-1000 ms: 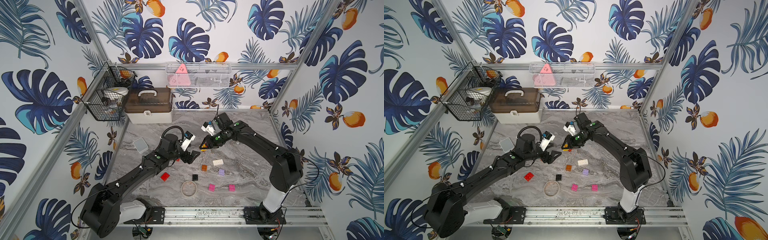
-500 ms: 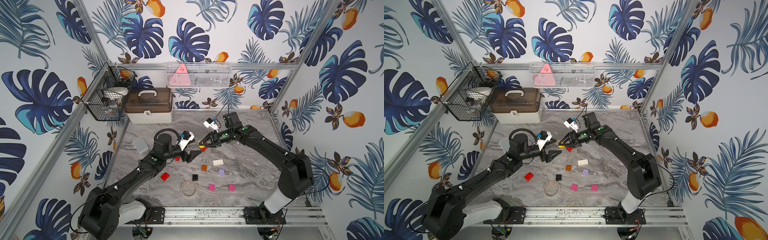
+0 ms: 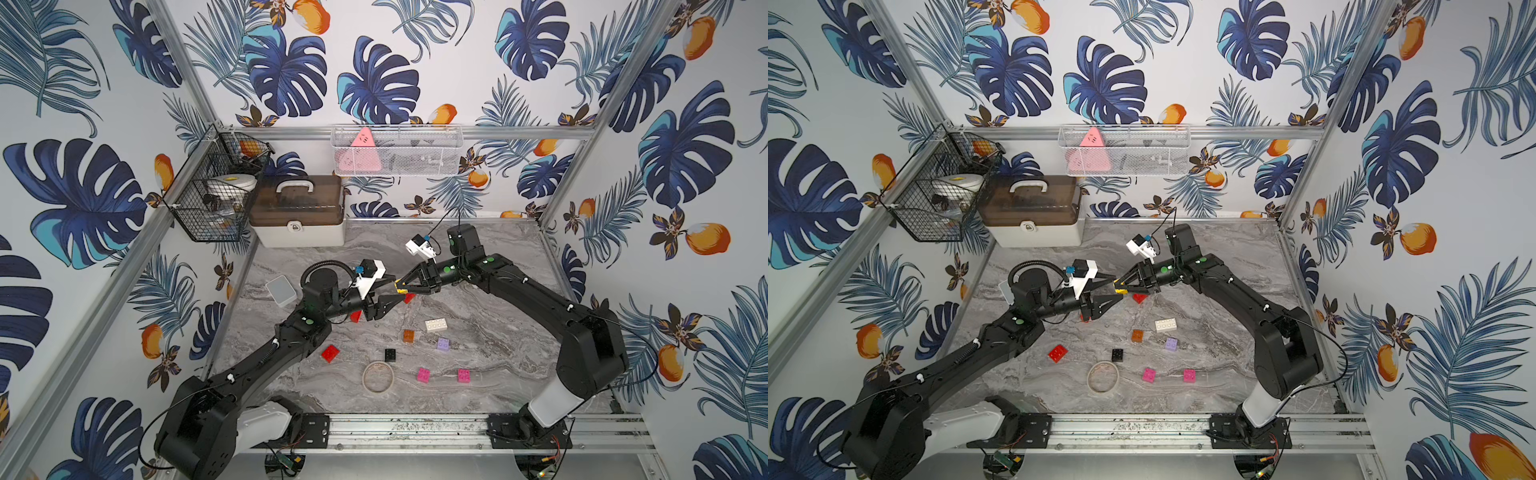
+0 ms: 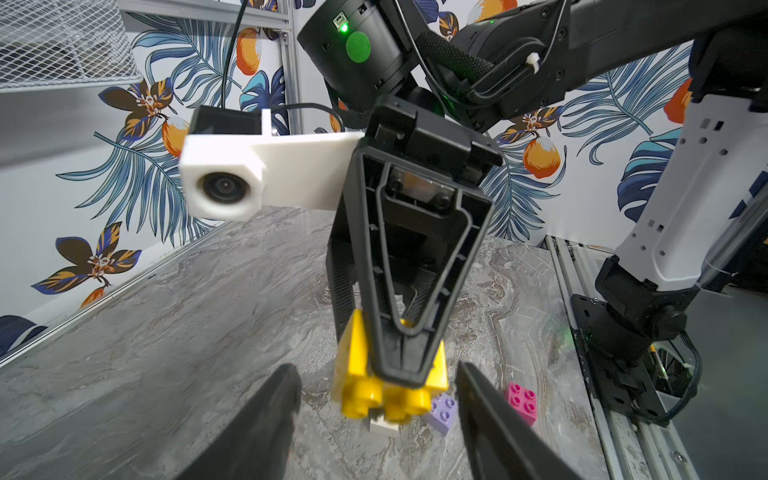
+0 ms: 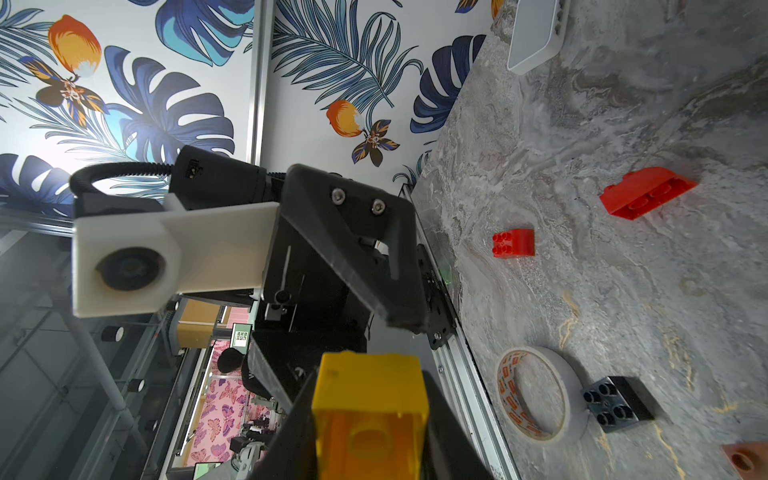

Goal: Assemble the number 1 with lego
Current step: Pick up the lego brick from the center of the board.

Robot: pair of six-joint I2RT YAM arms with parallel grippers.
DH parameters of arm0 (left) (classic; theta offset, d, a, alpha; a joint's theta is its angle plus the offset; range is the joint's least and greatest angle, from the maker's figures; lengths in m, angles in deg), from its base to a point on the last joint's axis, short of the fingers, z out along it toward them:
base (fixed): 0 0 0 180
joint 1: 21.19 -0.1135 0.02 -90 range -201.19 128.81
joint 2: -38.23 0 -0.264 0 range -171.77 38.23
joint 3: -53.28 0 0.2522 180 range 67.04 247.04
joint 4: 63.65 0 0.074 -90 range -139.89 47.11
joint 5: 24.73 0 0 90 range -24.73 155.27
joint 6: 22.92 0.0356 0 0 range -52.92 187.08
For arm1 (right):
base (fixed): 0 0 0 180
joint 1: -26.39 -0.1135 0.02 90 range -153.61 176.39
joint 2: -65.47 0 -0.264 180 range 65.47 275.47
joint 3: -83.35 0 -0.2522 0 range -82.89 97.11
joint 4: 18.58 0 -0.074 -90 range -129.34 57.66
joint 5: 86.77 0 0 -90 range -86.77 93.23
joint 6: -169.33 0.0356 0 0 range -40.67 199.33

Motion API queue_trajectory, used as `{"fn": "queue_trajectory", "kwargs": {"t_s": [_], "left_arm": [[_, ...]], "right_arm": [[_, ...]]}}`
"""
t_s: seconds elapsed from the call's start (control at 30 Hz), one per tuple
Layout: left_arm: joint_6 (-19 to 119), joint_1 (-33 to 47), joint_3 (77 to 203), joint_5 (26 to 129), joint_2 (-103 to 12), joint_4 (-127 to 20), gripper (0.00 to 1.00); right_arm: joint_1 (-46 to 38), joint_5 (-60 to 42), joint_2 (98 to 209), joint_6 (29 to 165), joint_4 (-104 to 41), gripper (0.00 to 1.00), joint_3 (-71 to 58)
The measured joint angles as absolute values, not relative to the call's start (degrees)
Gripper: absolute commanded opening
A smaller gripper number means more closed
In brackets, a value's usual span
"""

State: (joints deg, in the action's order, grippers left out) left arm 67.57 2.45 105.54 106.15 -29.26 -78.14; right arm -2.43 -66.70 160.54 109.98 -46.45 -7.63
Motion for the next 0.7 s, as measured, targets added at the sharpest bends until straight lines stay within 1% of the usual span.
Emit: {"fn": "queue_trajectory", "kwargs": {"t_s": [0.13, 0.17, 0.3, 0.33, 0.47, 0.5, 0.63, 0.7], "left_arm": [[67.07, 2.45, 105.58, 107.03, -29.56, -78.58, 0.49], [66.98, 2.45, 105.61, 107.09, -29.67, -78.65, 0.48], [66.89, 2.45, 105.65, 107.22, -30.13, -78.82, 0.48], [66.74, 2.45, 105.65, 107.22, -30.22, -78.91, 0.47], [67.0, 2.41, 105.65, 107.18, -30.31, -79.28, 0.37], [67.46, 2.41, 105.65, 107.18, -30.31, -79.32, 0.35], [68.34, 2.41, 106.28, 107.18, -30.26, -78.03, 0.29], [67.77, 2.43, 107.22, 106.92, -30.22, -76.83, 0.25]], "right_arm": [[-2.43, -67.05, 160.54, 110.51, -44.98, 0.27, -7.89], [-2.43, -67.25, 160.54, 111.38, -44.31, 0.27, -8.02], [-2.43, -67.8, 160.52, 113.11, -42.62, 0.27, -8.9], [-2.43, -67.82, 160.5, 113.48, -41.68, 0.27, -9.23], [-2.32, -68.21, 160.47, 117.7, -39.32, 0.27, -10.23], [-2.3, -68.21, 160.47, 118.97, -39.3, 0.29, -10.34], [-2.23, -68.21, 160.47, 121.46, -38.27, 0.5, -10.6], [-2.3, -68.04, 160.47, 120.67, -37.12, 0.55, -10.65]]}}
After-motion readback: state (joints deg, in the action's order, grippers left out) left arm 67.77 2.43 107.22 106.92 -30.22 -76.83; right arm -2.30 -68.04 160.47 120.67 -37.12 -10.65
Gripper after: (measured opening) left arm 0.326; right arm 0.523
